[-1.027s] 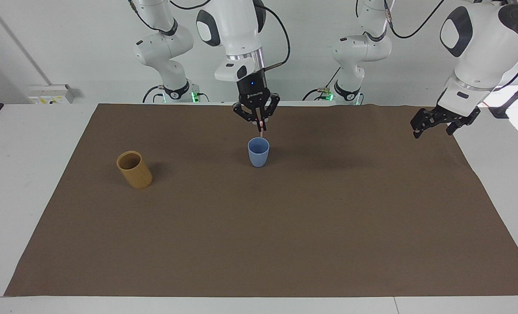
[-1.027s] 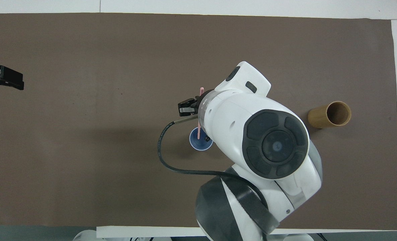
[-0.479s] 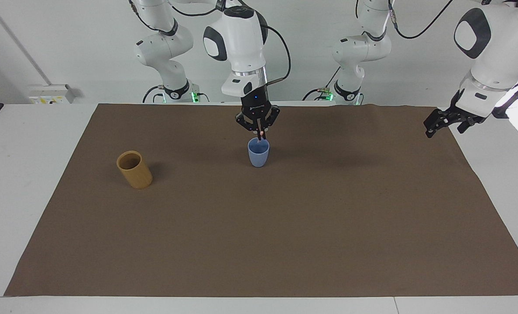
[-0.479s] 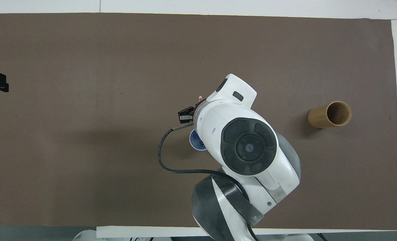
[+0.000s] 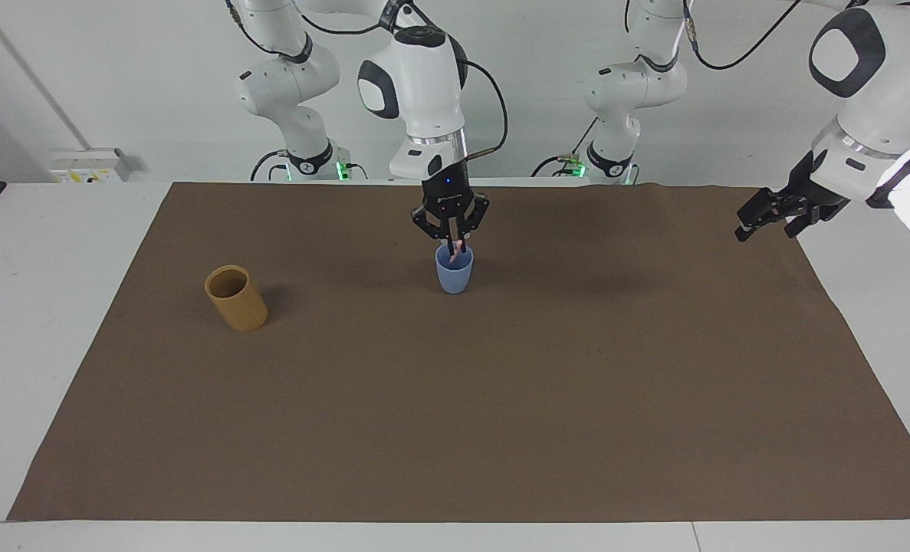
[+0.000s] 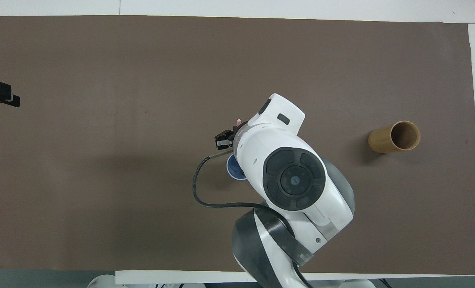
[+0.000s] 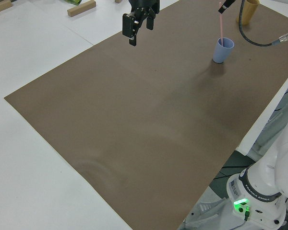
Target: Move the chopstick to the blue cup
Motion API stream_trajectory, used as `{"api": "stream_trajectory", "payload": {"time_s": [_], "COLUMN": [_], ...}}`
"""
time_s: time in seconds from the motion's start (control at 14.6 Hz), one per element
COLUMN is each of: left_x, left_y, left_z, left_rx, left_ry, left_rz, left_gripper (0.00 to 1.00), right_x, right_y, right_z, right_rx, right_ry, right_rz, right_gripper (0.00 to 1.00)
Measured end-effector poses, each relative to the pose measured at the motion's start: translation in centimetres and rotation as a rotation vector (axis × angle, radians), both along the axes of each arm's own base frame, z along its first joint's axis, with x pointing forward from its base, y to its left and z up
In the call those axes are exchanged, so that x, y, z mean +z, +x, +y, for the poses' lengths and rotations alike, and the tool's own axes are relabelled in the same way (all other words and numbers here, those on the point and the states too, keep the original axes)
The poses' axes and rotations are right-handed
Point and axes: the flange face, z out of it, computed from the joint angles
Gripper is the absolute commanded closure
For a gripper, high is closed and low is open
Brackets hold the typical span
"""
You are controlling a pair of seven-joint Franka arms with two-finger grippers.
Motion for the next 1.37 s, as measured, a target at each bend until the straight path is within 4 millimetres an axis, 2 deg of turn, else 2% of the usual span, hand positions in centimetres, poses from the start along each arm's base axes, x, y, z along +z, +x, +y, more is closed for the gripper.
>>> {"api": "stream_trajectory", "payload": {"time_s": [0.14, 0.21, 0.34, 0.48, 0.68, 0.82, 0.96, 1.16, 1.23, 1.37], "left_x": [0.1, 0.2, 0.2, 0.2, 0.2, 0.2, 0.2, 0.2, 0.2, 0.2], "left_y": [0.1, 0.1, 0.2, 0.2, 0.2, 0.2, 0.2, 0.2, 0.2, 0.2], "left_z": [0.1, 0.2, 0.2, 0.2, 0.2, 0.2, 0.2, 0.3, 0.2, 0.1], "left_rx": [-0.073, -0.096, -0.114, -0.117, -0.119, -0.122, -0.125, -0.132, -0.134, -0.136], "left_ry": [0.016, 0.021, 0.023, 0.023, 0.023, 0.024, 0.029, 0.050, 0.052, 0.053], "left_rz": [-0.013, -0.021, -0.025, -0.025, -0.025, -0.025, -0.025, -0.023, -0.023, -0.024], "left_gripper": [0.00, 0.00, 0.00, 0.00, 0.00, 0.00, 0.00, 0.00, 0.00, 0.00], "right_x": [0.7, 1.7, 5.2, 9.4, 13.7, 16.0, 18.1, 19.1, 18.7, 17.6], "right_y": [0.4, 1.2, 3.1, 4.7, 6.0, 5.7, 4.5, 3.4, 3.3, 3.3], "right_z": [-0.4, -1.3, -4.5, -9.4, -18.9, -25.3, -30.5, -36.9, -38.2, -38.5], "right_rx": [-0.009, -0.029, -0.095, -0.151, -0.225, -0.285, -0.279, -0.239, -0.231, -0.217], "right_ry": [0.006, 0.009, -0.016, -0.066, -0.125, -0.146, -0.169, -0.178, -0.177, -0.179], "right_rz": [-0.010, -0.018, 0.000, 0.045, 0.149, 0.253, 0.336, 0.400, 0.415, 0.440], "right_gripper": [0.00, 0.00, 0.00, 0.00, 0.00, 0.00, 0.00, 0.00, 0.00, 0.00]}}
